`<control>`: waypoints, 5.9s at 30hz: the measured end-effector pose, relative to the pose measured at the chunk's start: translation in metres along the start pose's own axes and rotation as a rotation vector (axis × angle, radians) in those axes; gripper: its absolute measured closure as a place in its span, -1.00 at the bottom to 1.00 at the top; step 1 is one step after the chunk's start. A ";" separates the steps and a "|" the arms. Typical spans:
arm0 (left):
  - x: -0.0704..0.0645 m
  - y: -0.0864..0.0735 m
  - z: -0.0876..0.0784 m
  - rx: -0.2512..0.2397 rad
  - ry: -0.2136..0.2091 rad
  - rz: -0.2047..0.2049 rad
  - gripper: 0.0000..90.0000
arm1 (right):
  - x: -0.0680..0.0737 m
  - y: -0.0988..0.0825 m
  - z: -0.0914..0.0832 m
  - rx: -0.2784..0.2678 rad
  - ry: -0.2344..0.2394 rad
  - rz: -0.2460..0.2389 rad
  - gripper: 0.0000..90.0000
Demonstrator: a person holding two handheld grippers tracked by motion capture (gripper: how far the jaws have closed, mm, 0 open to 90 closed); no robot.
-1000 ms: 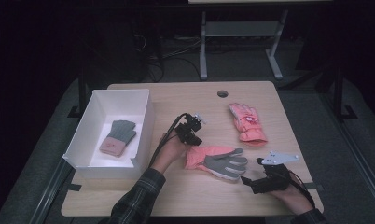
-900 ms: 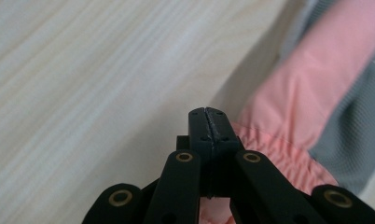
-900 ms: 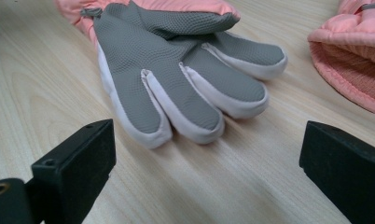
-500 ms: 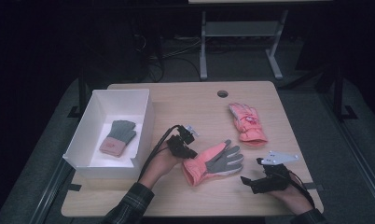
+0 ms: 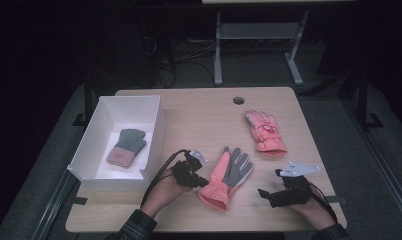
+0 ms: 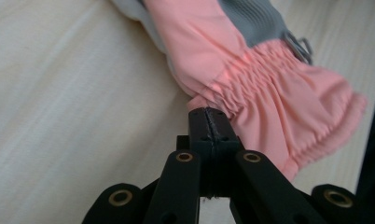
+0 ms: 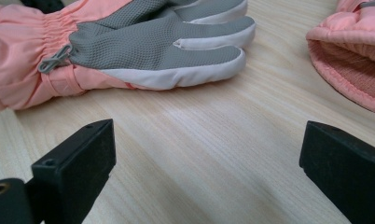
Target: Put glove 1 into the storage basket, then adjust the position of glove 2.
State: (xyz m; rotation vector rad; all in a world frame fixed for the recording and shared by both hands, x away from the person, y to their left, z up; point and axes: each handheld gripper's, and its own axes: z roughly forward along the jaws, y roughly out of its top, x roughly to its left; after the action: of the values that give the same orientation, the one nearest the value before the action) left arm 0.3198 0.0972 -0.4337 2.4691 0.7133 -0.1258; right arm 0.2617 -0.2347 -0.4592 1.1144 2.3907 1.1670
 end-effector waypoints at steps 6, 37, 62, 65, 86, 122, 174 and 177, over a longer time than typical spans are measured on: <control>-0.017 0.001 0.004 0.011 -0.023 0.049 0.99 | -0.002 0.000 -0.001 -0.001 -0.007 0.005 -0.93; -0.052 0.041 0.042 -0.035 -0.099 0.238 0.88 | -0.005 -0.032 -0.032 0.020 -0.083 0.068 -0.92; -0.024 -0.025 0.003 -0.174 0.041 0.159 -0.64 | -0.015 -0.003 -0.030 0.074 -0.072 0.141 -0.47; -0.024 -0.028 0.006 -0.172 0.066 0.164 -0.68 | -0.019 0.005 -0.030 0.070 -0.075 0.158 -0.33; -0.029 -0.043 0.004 -0.190 0.131 0.162 -0.67 | -0.065 0.084 0.004 0.035 -0.116 0.172 0.11; -0.027 -0.047 0.004 -0.164 0.152 0.163 -0.66 | -0.136 0.110 0.094 0.194 -0.119 0.235 0.88; -0.024 -0.048 0.003 -0.170 0.151 0.159 -0.66 | -0.055 0.145 -0.006 0.195 0.117 0.009 0.99; -0.024 -0.048 0.003 -0.171 0.153 0.160 -0.66 | -0.045 0.143 -0.007 0.196 0.138 -0.004 0.99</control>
State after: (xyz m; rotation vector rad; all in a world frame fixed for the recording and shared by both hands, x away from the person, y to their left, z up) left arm 0.2745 0.1179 -0.4541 2.3766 0.5607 0.1786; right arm 0.3637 -0.2167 -0.3512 1.1180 2.6606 1.0579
